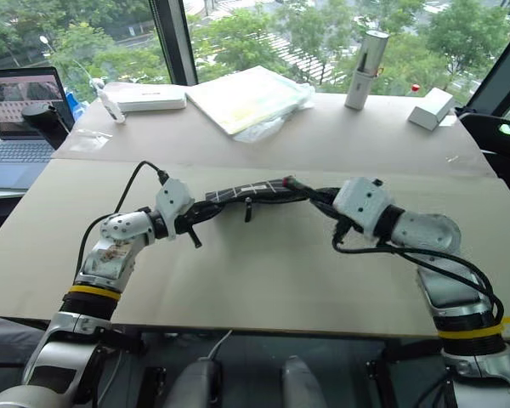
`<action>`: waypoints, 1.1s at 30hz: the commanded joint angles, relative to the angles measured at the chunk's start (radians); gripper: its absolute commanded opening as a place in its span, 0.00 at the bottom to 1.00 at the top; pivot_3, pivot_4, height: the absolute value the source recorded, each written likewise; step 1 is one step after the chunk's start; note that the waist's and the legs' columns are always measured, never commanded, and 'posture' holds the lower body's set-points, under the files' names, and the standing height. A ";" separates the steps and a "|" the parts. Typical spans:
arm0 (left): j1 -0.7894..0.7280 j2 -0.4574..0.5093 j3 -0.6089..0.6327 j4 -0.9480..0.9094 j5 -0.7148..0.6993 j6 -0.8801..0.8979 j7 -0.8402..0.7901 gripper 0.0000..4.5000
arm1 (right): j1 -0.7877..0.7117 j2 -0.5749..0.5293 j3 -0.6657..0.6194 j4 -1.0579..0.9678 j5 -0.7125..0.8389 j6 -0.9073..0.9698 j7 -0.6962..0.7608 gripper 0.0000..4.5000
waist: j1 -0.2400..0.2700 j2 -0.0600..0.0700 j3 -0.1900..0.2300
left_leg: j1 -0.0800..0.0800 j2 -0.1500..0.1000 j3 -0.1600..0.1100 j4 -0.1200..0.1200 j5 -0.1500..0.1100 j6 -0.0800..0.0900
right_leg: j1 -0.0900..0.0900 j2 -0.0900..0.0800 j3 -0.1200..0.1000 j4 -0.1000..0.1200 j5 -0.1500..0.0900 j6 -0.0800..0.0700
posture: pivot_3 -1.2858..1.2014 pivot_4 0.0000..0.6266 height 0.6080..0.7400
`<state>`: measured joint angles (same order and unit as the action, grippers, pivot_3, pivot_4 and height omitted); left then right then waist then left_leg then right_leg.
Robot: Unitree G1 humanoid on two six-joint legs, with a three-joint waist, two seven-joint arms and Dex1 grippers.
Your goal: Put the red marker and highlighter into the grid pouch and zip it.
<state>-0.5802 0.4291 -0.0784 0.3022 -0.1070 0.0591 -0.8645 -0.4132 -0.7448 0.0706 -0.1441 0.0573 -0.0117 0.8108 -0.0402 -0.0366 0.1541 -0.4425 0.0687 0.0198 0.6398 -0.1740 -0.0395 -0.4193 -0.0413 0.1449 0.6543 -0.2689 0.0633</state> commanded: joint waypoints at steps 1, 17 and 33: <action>0.004 -0.004 0.002 -0.055 -0.016 0.007 0.006 0.00 | -0.047 -0.004 0.031 0.056 -0.074 -0.121 0.001 0.12 | 0.005 0.000 0.000 | 0.000 0.000 0.000 0.000 0.000 0.000 | 0.000 0.000 0.000 0.000 0.000 0.000 | 0.52 0.24 1.00; -0.004 -0.020 -0.005 -0.058 -0.019 0.018 0.013 0.00 | -0.185 -0.021 0.109 0.350 -0.368 -0.340 -0.138 0.12 | 0.024 0.000 0.000 | 0.000 0.000 0.000 0.001 0.000 0.000 | 0.000 0.000 0.000 0.001 0.000 -0.001 | 0.52 0.24 1.00; -0.017 -0.029 -0.012 -0.051 -0.023 0.016 0.014 0.00 | -0.406 0.244 0.306 0.562 -0.530 -0.463 -0.236 0.12 | 0.025 0.000 0.000 | 0.000 0.000 0.000 0.002 0.000 0.000 | 0.000 0.000 0.000 0.002 0.000 -0.001 | 0.52 0.24 1.00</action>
<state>-0.5759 0.4059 -0.0921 0.2791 -0.1173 0.0771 -0.8484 -0.7847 -0.5187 0.3709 0.4159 -0.4704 -0.4272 0.6024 -0.0153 -0.0365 0.1541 -0.4423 0.0688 0.0202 0.6417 -0.1736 -0.0400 -0.4196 -0.0414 0.1448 0.6563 -0.2684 0.0625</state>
